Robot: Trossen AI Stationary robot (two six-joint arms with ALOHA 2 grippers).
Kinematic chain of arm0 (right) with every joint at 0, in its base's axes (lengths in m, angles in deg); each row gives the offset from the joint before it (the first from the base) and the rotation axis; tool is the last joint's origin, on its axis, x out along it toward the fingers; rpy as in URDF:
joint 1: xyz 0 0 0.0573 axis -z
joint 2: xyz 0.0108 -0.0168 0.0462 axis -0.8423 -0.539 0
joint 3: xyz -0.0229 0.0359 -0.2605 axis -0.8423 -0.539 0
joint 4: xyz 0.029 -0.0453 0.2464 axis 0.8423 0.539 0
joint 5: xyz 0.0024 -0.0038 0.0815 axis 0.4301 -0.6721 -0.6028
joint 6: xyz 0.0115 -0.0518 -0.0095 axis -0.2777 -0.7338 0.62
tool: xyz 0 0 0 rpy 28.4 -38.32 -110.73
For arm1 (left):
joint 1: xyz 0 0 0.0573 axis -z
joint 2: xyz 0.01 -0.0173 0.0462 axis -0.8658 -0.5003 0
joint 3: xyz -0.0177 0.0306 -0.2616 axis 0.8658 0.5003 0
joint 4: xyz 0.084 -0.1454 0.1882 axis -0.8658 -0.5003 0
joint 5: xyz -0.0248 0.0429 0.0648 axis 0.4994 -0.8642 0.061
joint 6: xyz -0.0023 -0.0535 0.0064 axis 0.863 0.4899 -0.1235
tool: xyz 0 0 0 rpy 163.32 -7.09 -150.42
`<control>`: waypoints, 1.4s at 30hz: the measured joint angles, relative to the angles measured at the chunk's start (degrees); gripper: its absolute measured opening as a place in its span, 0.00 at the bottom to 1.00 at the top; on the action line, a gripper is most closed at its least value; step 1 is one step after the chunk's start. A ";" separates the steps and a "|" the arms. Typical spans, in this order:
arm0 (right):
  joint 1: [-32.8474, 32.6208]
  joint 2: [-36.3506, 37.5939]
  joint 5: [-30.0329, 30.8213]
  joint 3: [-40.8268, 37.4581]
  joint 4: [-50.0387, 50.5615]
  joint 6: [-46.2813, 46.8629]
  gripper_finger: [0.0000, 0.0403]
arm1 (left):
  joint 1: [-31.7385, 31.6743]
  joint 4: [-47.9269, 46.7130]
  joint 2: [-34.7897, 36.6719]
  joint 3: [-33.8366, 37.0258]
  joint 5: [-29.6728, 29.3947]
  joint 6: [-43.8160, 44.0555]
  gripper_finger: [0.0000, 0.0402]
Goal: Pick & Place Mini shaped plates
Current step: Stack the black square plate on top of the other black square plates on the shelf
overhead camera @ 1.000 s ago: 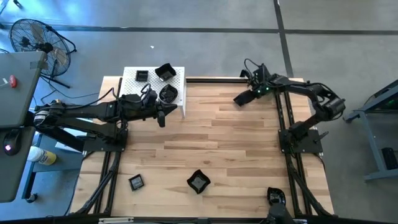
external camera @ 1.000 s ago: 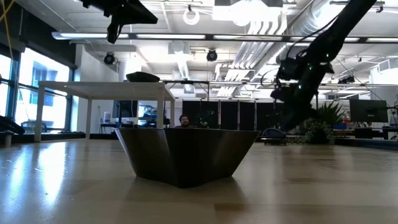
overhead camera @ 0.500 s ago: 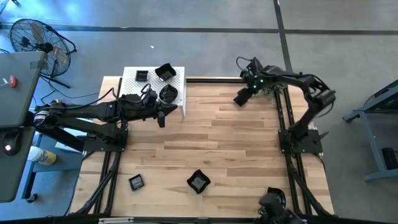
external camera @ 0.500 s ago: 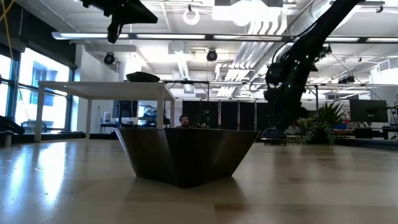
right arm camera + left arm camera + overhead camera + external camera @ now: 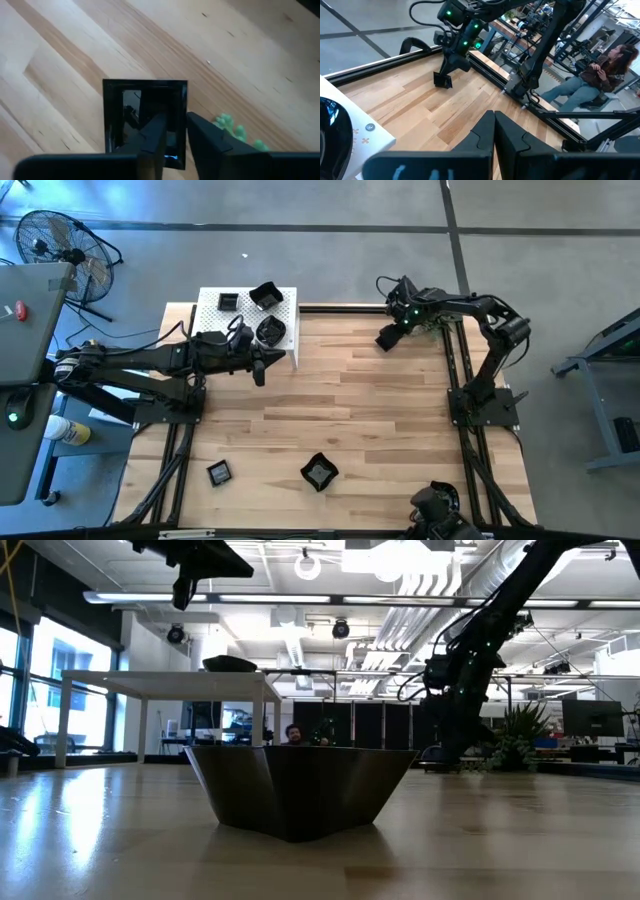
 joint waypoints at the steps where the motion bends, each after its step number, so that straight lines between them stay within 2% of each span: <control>1: 0.00 0.00 -0.36 0.00 0.02 0.00 0.14 | 0.00 -0.02 0.00 0.02 0.00 -0.08 0.00; 7: 0.00 0.00 -0.63 0.00 0.00 -0.01 0.02 | 0.00 -0.37 0.00 0.02 0.11 -1.13 0.00; 12: 0.00 0.00 -2.46 0.00 0.10 0.04 0.01 | 0.00 -0.37 0.00 0.02 1.38 -1.13 0.00; 16: 0.00 0.11 -3.29 0.00 0.30 1.50 0.06 | 0.00 -0.39 0.00 0.02 1.64 -1.09 0.00; 22: -1.41 0.08 -2.63 0.00 0.43 1.51 0.22 | -0.02 -0.39 0.00 0.02 2.12 -1.07 0.00; 25: -1.96 -0.65 -2.38 0.02 0.16 1.62 0.25 | -0.01 -0.39 0.00 0.02 2.20 -1.07 0.00; 28: -2.05 -1.09 -1.30 0.02 0.26 1.60 0.21 | -0.02 -0.39 0.00 0.02 2.73 -1.03 0.00; 35: -2.03 -1.03 -1.00 0.02 0.11 1.60 0.02 | -0.01 -0.37 0.00 0.02 2.73 -0.92 0.00; 42: -2.49 0.36 -3.03 0.02 1.33 2.03 0.02 | 0.00 -0.37 0.00 0.02 2.73 -0.87 0.00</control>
